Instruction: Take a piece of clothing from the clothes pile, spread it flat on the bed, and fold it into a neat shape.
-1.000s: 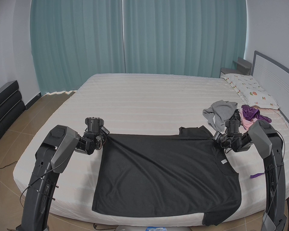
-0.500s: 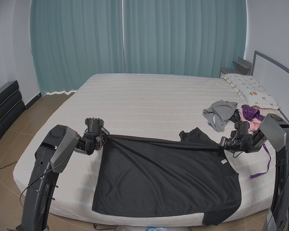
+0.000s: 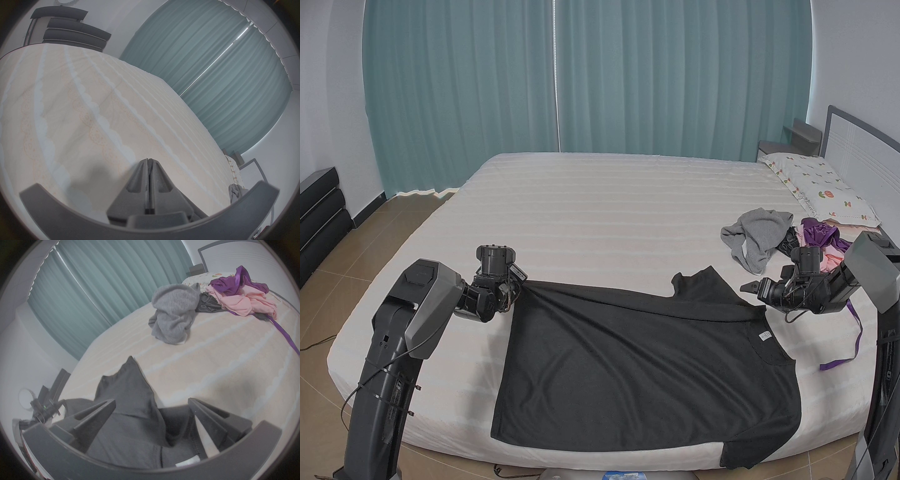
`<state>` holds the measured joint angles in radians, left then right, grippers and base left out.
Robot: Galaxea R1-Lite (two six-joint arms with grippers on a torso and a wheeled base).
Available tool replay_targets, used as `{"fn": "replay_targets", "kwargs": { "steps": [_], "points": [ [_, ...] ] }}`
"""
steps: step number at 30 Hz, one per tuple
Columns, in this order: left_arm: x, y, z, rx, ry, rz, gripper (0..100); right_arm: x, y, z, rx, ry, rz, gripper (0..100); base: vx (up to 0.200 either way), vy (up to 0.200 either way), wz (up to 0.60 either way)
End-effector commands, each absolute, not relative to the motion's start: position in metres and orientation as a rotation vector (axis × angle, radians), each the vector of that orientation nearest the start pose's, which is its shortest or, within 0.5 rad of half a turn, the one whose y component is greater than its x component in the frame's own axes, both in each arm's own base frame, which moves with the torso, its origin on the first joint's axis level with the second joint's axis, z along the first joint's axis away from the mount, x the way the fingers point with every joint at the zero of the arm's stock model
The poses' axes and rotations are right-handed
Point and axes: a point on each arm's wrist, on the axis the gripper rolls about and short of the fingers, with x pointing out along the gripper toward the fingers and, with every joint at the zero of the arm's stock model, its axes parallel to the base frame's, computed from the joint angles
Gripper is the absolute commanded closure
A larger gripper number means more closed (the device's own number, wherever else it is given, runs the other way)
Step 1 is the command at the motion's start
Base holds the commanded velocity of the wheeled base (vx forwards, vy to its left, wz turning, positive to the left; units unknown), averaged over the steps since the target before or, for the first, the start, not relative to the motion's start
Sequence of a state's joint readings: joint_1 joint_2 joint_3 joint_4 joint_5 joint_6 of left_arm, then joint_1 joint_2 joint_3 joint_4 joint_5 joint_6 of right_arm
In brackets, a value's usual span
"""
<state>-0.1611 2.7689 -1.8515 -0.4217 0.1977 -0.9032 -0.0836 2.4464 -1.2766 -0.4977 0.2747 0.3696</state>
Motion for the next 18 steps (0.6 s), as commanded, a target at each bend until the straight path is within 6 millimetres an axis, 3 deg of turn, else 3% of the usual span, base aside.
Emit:
{"fn": "replay_targets", "kwargs": {
  "steps": [1,3,6,11,18],
  "points": [
    [0.529,-0.081,-0.031,-0.797,0.433,0.251,100,0.458,-0.026,0.008,0.515,0.644,0.065,0,0.000,0.000,0.00],
    [0.529,-0.081,-0.032,-0.797,0.434,0.252,100,0.466,-0.016,0.008,0.577,0.636,0.067,0,0.000,0.000,0.00],
    [0.528,-0.081,-0.033,-0.795,0.441,0.255,100,0.476,-0.005,-0.012,0.583,0.656,0.072,0,0.000,0.000,0.00],
    [0.527,-0.081,-0.033,-0.794,0.440,0.254,100,0.479,0.009,-0.028,0.577,0.685,0.090,0,0.000,0.000,0.00],
    [0.527,-0.082,-0.033,-0.794,0.441,0.251,100,0.486,0.006,-0.045,0.539,0.677,0.021,0,0.000,0.000,0.00]
  ]
}}
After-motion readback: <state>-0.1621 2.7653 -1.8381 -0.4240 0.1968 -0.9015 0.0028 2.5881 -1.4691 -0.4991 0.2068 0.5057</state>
